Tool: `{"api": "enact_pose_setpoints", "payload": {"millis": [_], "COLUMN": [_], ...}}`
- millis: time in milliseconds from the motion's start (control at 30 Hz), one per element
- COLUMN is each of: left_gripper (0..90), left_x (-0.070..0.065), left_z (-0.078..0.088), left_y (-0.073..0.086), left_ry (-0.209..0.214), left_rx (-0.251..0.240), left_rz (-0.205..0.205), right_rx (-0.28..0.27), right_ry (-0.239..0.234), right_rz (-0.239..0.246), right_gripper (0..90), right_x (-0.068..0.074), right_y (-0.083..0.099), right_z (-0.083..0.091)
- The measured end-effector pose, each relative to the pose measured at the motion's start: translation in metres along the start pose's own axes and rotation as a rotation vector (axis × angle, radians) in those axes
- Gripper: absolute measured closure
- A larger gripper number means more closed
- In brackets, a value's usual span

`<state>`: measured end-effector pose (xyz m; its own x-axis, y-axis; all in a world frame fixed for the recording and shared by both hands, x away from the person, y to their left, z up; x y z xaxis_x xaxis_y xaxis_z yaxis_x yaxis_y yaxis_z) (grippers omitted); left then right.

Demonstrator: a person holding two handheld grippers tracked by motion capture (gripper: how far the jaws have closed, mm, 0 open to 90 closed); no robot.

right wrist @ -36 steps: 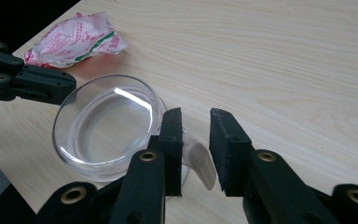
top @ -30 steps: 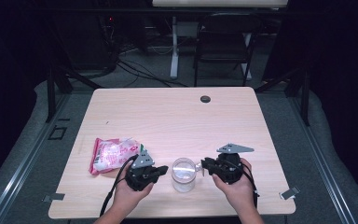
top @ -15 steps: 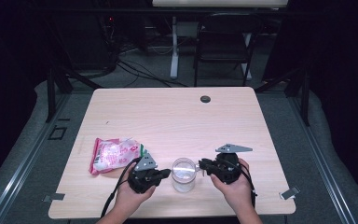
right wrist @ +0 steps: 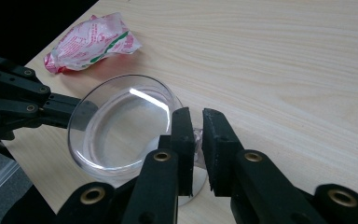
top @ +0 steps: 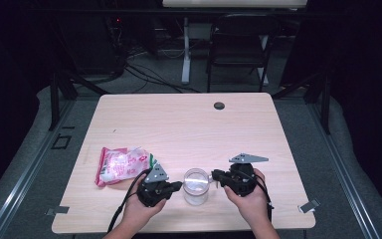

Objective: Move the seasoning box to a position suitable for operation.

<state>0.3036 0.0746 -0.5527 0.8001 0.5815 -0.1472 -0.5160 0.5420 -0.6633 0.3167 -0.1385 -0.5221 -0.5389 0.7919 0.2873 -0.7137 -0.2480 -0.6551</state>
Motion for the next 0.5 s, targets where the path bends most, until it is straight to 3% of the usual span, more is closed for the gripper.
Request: {"api": "enact_pose_setpoints", "payload": {"millis": [500], "left_gripper": [90.0], "left_x": [0.0000], "left_z": [0.0016], "left_y": [-0.0008], "left_ry": [0.016], "left_rx": [-0.014], "left_rz": [0.013], "right_rx": [-0.009], "right_ry": [0.000], "right_rz": [-0.005], "right_gripper": [82.4], "right_x": [-0.0003], "right_y": [0.0003], "right_z": [-0.0007]}}
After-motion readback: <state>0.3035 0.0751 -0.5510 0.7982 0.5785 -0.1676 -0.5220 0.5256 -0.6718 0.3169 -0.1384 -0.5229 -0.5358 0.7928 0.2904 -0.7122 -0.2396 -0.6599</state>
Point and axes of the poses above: each handheld gripper's, and its own axes: z roughly backward along the jaws, y roughly out of its underside, x roughly to its left, the point moved 5 cm from there along -z, roughly forward along the jaws, and after that the axes turned 8 degrees about x, right-handed, at the moved point
